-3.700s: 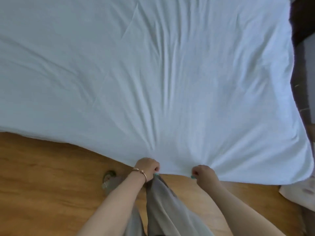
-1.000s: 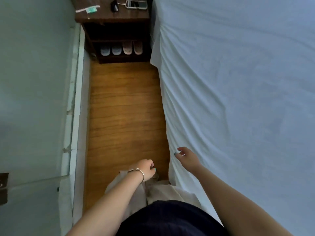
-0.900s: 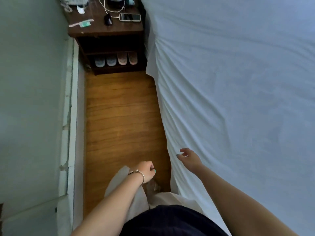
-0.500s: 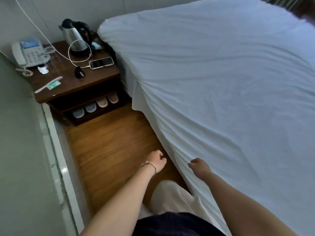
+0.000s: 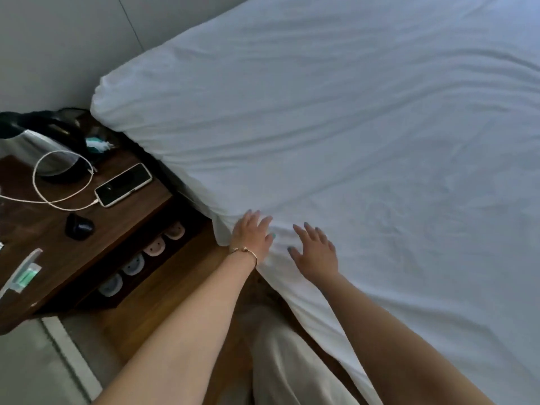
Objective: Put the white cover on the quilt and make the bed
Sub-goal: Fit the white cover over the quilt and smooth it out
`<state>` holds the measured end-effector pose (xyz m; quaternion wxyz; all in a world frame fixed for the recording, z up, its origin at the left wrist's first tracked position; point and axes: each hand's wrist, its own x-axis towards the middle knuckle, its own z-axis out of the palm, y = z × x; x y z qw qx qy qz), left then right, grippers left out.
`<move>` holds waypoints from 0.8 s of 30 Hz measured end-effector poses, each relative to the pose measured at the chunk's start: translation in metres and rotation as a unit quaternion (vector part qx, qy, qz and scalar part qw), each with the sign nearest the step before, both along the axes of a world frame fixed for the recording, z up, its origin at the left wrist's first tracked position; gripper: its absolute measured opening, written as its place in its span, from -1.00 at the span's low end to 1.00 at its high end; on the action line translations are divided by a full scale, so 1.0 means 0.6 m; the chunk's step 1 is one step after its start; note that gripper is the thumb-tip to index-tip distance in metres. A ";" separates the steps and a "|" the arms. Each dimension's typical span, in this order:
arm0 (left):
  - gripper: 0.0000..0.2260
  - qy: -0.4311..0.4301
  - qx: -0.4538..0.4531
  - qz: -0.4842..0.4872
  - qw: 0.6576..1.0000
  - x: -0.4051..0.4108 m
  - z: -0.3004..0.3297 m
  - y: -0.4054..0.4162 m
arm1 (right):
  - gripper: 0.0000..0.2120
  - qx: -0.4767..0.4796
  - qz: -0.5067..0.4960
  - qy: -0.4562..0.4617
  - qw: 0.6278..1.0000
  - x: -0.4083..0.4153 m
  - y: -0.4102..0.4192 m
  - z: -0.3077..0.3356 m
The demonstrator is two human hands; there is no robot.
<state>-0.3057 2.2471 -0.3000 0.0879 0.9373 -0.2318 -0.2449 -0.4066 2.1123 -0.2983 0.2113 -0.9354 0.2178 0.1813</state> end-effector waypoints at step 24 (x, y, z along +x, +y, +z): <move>-0.39 -0.093 0.072 -0.182 0.976 0.683 -0.179 0.190 | -0.47 -0.026 -0.097 0.041 0.994 0.607 0.209 -0.152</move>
